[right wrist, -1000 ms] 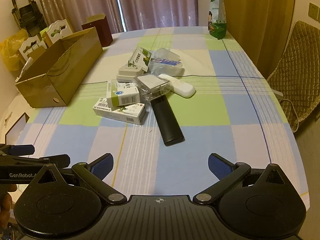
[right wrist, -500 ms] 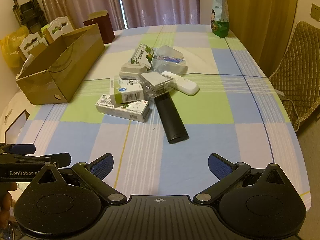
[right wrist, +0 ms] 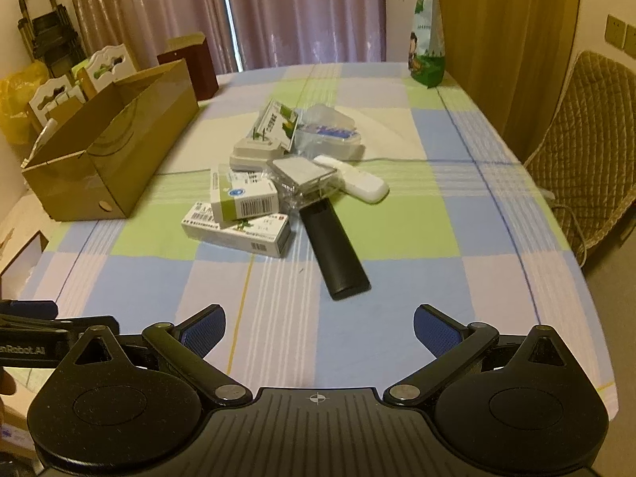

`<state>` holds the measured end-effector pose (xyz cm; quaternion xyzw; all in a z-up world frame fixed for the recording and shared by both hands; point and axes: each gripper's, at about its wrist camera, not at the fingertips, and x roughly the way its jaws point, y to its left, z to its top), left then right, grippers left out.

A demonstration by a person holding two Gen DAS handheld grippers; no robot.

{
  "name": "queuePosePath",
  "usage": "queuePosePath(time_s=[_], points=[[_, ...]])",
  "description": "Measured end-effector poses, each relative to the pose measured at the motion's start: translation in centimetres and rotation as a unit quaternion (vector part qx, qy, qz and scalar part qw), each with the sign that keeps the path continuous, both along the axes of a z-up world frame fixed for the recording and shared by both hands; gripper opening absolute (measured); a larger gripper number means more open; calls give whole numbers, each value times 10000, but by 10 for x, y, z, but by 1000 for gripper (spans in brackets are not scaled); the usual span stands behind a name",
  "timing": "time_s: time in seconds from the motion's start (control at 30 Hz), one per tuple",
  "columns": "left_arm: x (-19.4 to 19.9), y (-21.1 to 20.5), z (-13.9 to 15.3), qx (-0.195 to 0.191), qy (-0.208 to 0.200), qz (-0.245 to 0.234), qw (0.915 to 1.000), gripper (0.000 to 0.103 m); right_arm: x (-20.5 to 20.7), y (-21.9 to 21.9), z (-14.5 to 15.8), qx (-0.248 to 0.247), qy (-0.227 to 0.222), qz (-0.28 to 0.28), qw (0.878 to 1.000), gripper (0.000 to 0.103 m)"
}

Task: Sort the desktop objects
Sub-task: 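Move both tools toward the pile of items on the table, then grasp the white medicine box with the left tool while the right tool grasps the clear plastic package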

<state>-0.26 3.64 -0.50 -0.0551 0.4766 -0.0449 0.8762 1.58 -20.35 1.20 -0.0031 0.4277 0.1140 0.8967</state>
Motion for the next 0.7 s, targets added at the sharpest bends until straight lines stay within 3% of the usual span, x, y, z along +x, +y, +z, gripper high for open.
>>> queuePosePath(time_s=[0.43, 0.57, 0.7], points=[[7, 10, -4, -77, -343, -471, 9983, 102, 4, 6, 7, -411, -298, 46, 9987, 103], [15, -2, -5, 57, -663, -734, 9951, 102, 22, 0, 2, -512, -230, 222, 9982, 103], [37, -20, -15, 60, -492, -723, 9961, 102, 50, -8, -2, -516, -217, 590, 9967, 103]])
